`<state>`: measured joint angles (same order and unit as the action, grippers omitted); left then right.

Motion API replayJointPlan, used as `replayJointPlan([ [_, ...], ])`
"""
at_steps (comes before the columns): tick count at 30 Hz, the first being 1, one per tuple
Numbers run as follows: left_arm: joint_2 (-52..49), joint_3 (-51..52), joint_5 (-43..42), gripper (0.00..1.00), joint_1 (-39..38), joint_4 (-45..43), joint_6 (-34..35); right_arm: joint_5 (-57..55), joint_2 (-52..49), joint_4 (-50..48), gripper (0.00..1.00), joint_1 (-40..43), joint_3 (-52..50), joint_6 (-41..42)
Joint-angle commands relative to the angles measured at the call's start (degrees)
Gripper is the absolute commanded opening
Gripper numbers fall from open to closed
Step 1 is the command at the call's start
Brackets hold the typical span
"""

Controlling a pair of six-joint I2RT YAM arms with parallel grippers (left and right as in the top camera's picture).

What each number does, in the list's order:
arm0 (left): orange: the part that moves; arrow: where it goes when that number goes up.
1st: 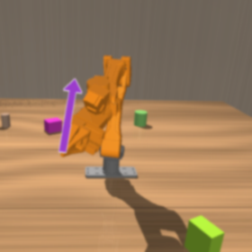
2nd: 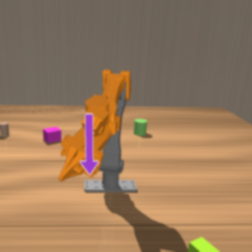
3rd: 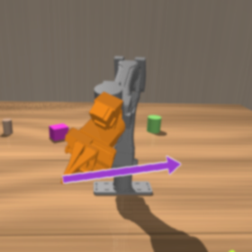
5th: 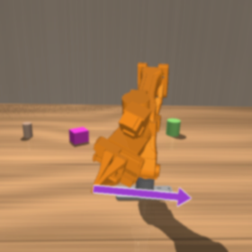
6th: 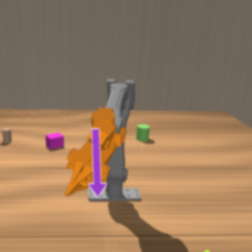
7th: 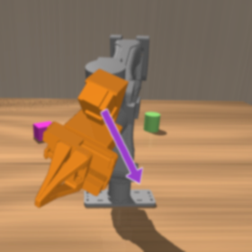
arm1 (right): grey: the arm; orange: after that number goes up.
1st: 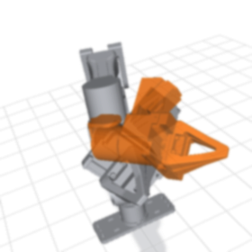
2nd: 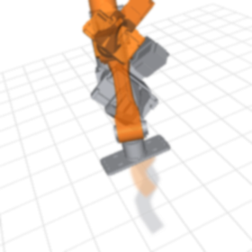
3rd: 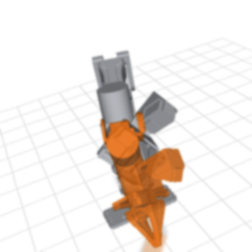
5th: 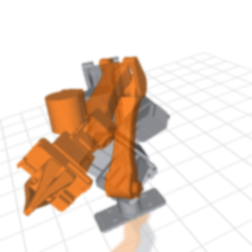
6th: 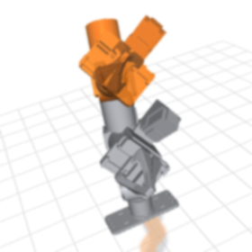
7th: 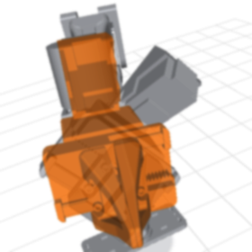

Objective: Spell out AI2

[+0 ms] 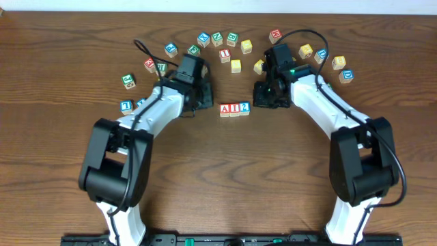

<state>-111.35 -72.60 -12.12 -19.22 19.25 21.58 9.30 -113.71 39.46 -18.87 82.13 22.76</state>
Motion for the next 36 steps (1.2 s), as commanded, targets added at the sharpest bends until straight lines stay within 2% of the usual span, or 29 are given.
replayJointPlan([
  [1,6.0,-1.1,-0.3,0.07,1.2,0.9,-3.2,-0.3,3.3,0.7,0.01,0.4,0.0,-2.4],
  [7,18.9,-2.4,-0.3,0.08,5.5,2.3,-4.2,-1.0,12.4,3.5,0.01,2.5,0.0,-5.3],
  [9,23.6,-2.4,-0.3,0.17,7.0,2.4,-4.2,-2.6,16.5,5.1,0.03,3.8,0.0,-5.3],
  [13,31.2,-2.4,-0.3,0.75,8.3,4.5,-4.2,-6.4,25.9,10.1,0.23,6.8,0.0,-5.3],
  [14,32.5,-2.4,-0.3,0.98,8.3,4.9,-4.2,-7.4,28.3,11.6,0.33,7.5,0.0,-5.3],
  [16,34.9,-2.4,-0.3,0.98,8.3,5.1,-4.2,-8.7,32.9,14.6,0.59,9.0,0.0,-5.3],
  [17,35.7,-2.4,-0.3,0.98,8.3,5.1,-4.2,-9.1,35.5,16.5,0.99,9.9,0.0,-5.4],
  [22,37.4,-2.4,-0.3,0.98,8.3,5.1,-4.2,-9.2,47.0,22.3,0.99,12.0,0.0,-5.7],
  [26,37.1,-2.4,-0.3,0.98,8.3,5.2,-4.2,-9.2,54.3,23.5,0.99,12.0,0.0,-5.7],
  [36,37.1,-2.4,-0.3,0.98,8.3,5.2,-4.2,-9.6,65.5,24.1,0.99,12.0,0.0,-6.0],
])
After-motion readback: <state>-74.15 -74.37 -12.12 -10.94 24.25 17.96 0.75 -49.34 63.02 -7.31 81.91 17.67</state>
